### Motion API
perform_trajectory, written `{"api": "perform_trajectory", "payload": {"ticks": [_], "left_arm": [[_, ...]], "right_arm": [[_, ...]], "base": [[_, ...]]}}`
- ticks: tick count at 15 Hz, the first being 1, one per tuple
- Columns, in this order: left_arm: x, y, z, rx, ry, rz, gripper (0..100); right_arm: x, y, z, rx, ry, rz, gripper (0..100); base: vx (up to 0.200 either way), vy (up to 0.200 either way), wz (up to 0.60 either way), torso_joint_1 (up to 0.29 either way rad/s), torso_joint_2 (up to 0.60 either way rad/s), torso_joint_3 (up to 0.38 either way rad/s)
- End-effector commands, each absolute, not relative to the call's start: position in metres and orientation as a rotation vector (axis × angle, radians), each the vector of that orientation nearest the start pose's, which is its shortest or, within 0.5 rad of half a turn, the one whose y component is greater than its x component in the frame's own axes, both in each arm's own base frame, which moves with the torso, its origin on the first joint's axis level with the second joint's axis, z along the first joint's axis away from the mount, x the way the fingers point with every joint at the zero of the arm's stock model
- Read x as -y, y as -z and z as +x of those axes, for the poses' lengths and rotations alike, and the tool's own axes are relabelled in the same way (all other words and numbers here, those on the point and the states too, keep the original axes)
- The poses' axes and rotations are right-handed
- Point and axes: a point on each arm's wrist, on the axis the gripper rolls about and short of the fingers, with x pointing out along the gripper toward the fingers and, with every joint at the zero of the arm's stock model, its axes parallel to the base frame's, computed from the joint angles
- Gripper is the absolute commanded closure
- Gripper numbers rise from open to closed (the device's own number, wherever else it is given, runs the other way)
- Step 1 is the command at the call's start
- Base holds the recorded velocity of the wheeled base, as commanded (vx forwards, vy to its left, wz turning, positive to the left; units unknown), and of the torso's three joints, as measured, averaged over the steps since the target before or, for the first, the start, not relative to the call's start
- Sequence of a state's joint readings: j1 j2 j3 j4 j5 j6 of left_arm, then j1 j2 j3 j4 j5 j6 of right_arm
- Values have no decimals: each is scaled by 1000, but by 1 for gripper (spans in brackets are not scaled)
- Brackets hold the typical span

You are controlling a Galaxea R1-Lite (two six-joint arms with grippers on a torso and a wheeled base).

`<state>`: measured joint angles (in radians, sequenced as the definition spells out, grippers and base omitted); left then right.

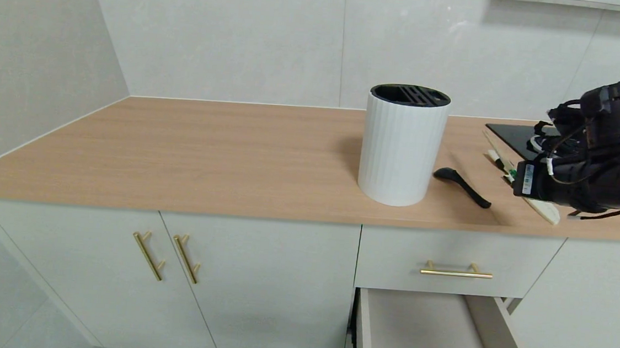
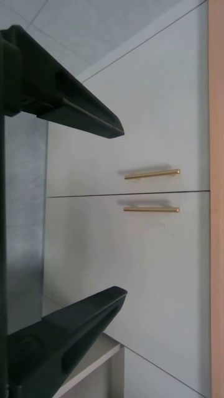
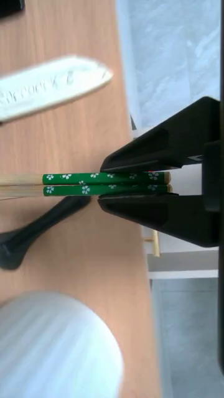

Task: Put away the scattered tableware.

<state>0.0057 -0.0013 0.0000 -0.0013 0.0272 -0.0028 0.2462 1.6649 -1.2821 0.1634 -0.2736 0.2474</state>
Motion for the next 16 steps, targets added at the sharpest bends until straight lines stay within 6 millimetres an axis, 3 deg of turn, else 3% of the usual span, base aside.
{"api": "perform_trajectory", "payload": {"ticks": [1,3,8,12,16], "left_arm": [[0,-76,-23,2,-34,-3,0],[0,-76,-23,2,-34,-3,0],[0,-76,-23,2,-34,-3,0],[0,-76,-23,2,-34,-3,0],[0,-76,-23,2,-34,-3,0]], "right_arm": [[-62,-261,266,-487,82,105,100],[-57,-259,248,-493,83,104,100],[-40,-261,178,-451,25,83,100],[-38,-263,129,-490,-287,28,100],[-54,-236,109,-702,-493,-167,100]], "base": [[0,0,0,0,0,0],[0,0,0,0,0,0],[0,0,0,0,0,0],[0,0,0,0,0,0],[0,0,0,0,0,0]]}}
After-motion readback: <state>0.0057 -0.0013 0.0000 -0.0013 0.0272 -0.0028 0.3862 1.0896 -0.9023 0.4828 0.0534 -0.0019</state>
